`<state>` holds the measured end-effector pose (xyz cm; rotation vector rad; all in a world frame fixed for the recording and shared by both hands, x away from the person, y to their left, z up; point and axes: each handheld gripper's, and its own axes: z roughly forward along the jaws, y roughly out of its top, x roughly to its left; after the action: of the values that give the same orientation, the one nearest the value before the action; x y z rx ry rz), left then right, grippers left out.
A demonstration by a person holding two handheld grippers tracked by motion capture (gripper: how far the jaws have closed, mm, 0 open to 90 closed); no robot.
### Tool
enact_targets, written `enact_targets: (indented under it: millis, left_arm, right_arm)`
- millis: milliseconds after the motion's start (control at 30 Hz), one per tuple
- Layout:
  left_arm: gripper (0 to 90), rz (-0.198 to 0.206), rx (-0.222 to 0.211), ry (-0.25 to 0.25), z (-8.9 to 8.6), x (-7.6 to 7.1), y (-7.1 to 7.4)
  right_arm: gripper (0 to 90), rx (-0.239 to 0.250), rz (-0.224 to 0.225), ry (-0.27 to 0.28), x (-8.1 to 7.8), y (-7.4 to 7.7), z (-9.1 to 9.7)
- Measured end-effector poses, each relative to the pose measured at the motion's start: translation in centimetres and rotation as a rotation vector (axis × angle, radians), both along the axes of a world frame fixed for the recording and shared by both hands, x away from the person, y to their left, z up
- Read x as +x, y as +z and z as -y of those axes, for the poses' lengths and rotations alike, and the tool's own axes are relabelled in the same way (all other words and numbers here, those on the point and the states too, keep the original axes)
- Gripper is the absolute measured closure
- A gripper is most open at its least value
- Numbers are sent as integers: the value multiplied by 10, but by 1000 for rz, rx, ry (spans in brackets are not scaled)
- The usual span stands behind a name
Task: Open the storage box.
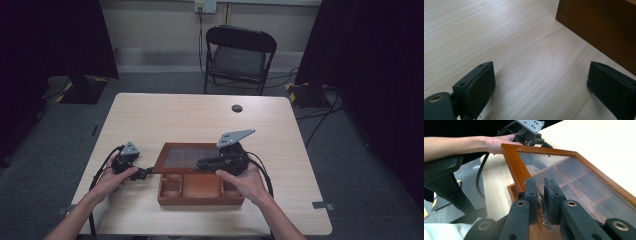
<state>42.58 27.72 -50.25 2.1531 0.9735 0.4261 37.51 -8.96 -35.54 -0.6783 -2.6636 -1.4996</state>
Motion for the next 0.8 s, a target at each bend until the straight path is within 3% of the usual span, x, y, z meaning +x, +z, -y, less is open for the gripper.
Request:
enact_targets:
  millis: [800]
  left_arm:
    - [75, 2, -6, 4, 0, 0, 0]
  right_arm:
    - [821, -4, -4, -1, 11, 13, -1]
